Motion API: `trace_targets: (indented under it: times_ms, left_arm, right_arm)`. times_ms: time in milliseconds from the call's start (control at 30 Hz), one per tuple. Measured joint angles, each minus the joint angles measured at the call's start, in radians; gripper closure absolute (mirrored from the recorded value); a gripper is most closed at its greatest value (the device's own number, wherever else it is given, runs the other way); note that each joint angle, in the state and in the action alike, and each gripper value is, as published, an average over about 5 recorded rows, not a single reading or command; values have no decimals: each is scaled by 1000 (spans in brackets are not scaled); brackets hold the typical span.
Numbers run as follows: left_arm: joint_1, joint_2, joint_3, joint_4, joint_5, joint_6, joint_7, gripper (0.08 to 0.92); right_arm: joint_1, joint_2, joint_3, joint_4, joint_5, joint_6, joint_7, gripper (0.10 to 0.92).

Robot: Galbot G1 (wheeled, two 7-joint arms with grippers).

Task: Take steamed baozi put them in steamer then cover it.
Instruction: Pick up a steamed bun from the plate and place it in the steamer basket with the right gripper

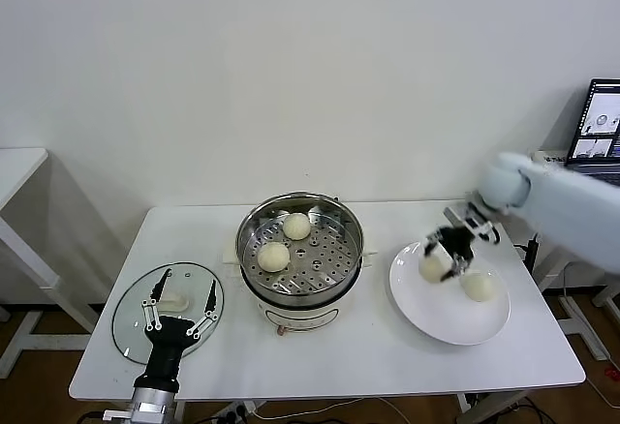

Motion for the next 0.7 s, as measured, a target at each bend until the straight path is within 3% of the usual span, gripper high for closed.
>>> trace_targets:
  times_ms: [300,700]
  left_arm:
    - [12,-1,3,-13,2,-9,-2,177]
    - [13,-1,-4,-17,1,-19,-3,177]
  right_arm:
    - [150,167,-5,48,-52,202,19,363]
    - [150,335,-15,137,-229,462,73,363]
